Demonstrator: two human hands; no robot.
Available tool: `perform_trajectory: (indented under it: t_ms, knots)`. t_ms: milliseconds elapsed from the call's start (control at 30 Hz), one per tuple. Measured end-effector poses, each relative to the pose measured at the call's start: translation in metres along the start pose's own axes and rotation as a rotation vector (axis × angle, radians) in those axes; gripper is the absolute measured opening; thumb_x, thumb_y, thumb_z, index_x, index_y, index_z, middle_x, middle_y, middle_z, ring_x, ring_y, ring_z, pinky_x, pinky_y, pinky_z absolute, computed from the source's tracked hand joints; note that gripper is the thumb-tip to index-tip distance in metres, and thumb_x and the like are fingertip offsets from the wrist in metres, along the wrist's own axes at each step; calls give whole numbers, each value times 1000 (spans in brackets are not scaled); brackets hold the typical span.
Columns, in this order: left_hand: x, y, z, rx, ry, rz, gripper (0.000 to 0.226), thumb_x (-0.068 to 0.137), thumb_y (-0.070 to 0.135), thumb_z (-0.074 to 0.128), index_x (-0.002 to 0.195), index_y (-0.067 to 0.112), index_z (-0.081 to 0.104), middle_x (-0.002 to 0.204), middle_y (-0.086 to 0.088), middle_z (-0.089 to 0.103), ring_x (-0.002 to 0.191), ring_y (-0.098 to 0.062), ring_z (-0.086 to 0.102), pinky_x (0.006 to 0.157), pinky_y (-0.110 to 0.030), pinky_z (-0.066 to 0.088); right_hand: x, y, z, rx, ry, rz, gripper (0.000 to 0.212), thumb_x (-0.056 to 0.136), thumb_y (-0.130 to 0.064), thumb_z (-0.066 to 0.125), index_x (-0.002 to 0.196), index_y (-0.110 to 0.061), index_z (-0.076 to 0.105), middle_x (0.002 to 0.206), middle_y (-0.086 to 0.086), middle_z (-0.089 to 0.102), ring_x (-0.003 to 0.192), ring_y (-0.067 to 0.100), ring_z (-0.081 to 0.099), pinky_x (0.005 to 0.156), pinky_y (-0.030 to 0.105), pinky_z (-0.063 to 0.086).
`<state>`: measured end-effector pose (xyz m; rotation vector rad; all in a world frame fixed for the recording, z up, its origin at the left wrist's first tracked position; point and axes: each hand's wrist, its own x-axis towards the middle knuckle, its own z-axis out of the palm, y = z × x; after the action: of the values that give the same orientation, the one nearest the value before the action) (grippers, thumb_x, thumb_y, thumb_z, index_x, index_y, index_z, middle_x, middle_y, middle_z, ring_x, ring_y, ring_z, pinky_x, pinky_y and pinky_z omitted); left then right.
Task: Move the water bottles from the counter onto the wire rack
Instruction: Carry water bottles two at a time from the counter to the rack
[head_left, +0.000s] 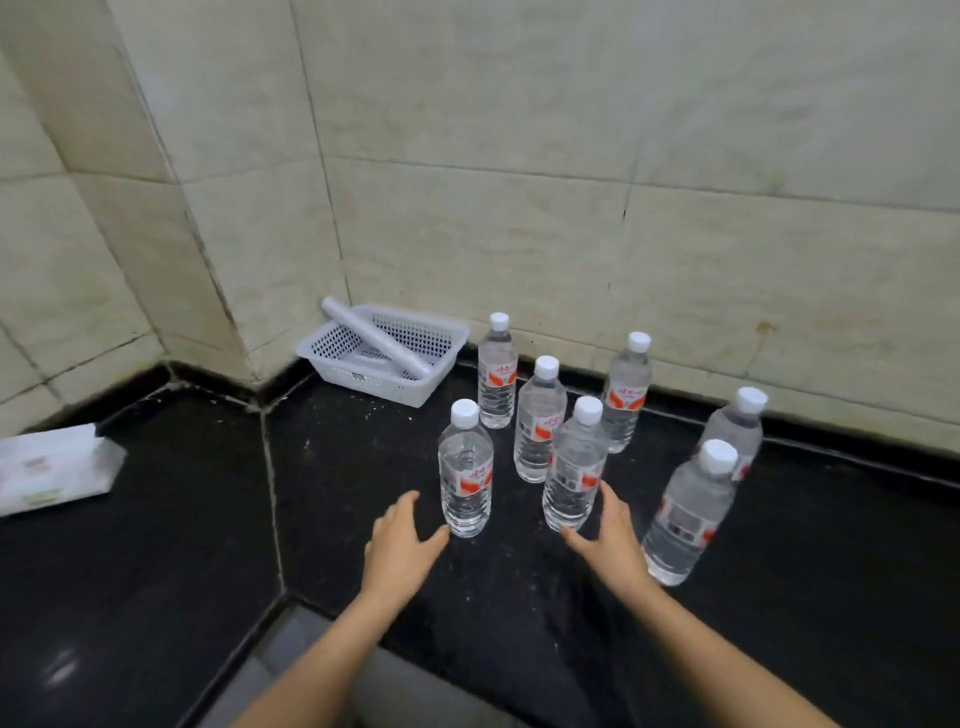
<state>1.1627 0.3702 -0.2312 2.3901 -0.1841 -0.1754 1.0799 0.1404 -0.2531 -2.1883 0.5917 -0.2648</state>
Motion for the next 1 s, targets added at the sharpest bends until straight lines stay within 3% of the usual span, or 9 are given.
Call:
perform_trajectory:
  t_ms: [67,200,300,433,533,667,767,900,1000]
  knots:
    - [21,6,8,-68,-36,-12,75,77,33,68,138,14,30,139,-10,45,128,-27,40,103,-41,36,23,2,9,145,89,48,81,65,-17,78,135,-16,36,131,9,49,120,18,45,97,28,37]
    - [50,13,28,-171,-129,7,90,68,27,76,141,16,25,139,-9,45,129,-25,40,107,-46,34,56,6,19,334,181,179,94,61,-10,82,139,-11,29,136,11,48,125,26,47,107,43,38]
    - [67,11,37,-251,-123,57,90,62,23,80,138,16,31,135,-8,48,127,-26,43,106,-49,37,64,12,31,413,223,215,95,59,-4,82,138,-13,29,130,8,52,117,23,52,99,33,40]
    - [88,6,45,-420,-171,78,101,53,17,85,138,22,29,135,-3,48,126,-21,45,106,-46,38,68,14,46,512,293,262,101,58,-1,82,139,-17,25,124,2,50,113,18,51,97,31,39]
    - [105,5,49,-460,-279,60,86,50,17,86,116,42,37,114,10,58,109,-14,57,94,-33,45,72,13,49,496,322,286,95,57,-3,83,135,-16,31,117,0,55,106,18,55,92,31,41]
    - [133,5,44,-436,-442,46,65,50,16,86,97,40,47,103,8,64,96,-12,62,86,-32,48,73,12,44,401,284,316,82,56,-14,85,123,-20,39,106,-5,61,99,17,60,89,32,46]
    - [144,2,43,-445,-516,67,72,49,15,86,108,32,49,104,6,65,95,-11,63,88,-33,49,68,11,46,347,316,356,71,55,-18,86,109,-27,41,101,-6,62,99,18,62,86,29,45]
    - [144,-11,41,-425,-587,141,77,41,28,84,106,41,45,106,10,65,96,-6,62,88,-29,48,61,4,56,295,395,425,68,55,-24,86,106,-24,42,103,-1,65,97,21,62,84,29,45]
    - [143,-24,39,-431,-617,185,81,44,22,86,112,37,43,105,11,64,101,-11,63,87,-26,48,47,-3,67,269,448,477,67,55,-26,86,108,-21,45,107,4,67,99,24,63,86,32,47]
